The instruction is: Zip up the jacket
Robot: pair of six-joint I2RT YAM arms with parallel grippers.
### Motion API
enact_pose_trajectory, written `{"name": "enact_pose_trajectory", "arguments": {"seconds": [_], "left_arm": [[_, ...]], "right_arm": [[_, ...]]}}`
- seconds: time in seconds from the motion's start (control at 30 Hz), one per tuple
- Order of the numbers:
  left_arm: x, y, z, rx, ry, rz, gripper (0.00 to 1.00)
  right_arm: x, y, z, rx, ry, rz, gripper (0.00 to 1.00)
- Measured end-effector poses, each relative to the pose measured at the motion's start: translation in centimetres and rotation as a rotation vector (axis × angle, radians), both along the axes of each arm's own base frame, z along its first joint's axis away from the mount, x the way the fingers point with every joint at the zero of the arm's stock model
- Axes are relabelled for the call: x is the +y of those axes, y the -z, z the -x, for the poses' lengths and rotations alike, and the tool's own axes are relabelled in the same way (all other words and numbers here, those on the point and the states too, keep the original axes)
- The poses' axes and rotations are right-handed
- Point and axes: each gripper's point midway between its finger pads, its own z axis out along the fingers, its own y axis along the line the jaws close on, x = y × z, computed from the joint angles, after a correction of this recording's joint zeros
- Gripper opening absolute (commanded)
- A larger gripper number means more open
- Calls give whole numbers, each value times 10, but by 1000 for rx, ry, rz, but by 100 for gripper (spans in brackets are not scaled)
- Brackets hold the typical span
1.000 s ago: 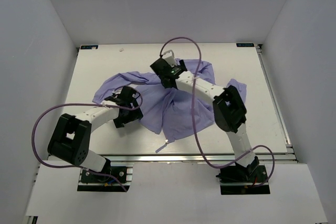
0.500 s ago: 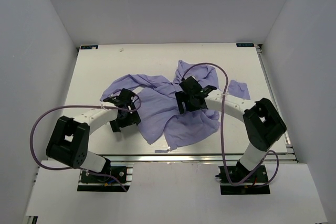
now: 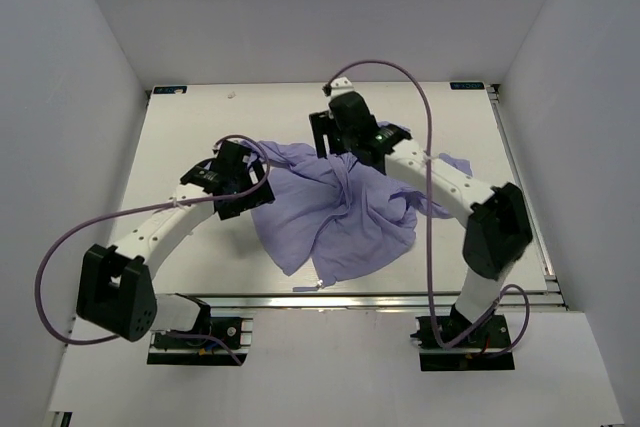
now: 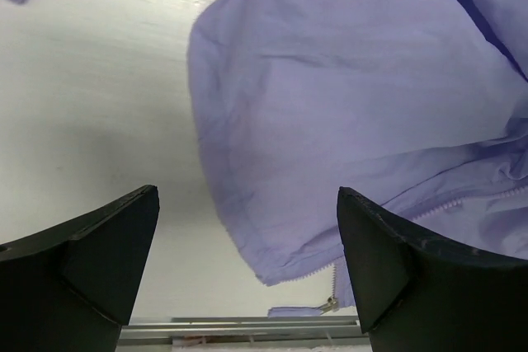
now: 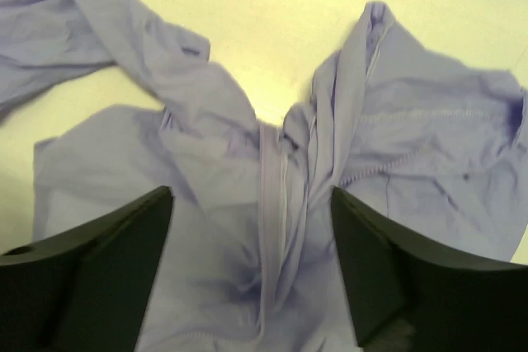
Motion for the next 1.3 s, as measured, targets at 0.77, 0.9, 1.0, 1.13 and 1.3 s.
{"name": "enact_pose_trajectory", "arguments": {"seconds": [0.77, 0.9, 1.0, 1.13, 1.3], "left_arm": [[-61, 79, 2, 144, 185, 252, 98], [-59, 80, 9, 128, 192, 261, 98], [-59, 81, 11, 123, 194, 264, 98], [-58, 81, 14, 128, 194, 264, 98], [-58, 82, 15, 133, 193, 262, 98]], "right_arm": [[64, 163, -87, 201, -181, 186, 51], [66, 170, -76, 239, -225, 190, 0], [67, 173, -73, 246, -221, 186, 0], [65, 155, -83, 186, -179, 182, 0], [54, 56, -109, -88, -47, 83, 0]]}}
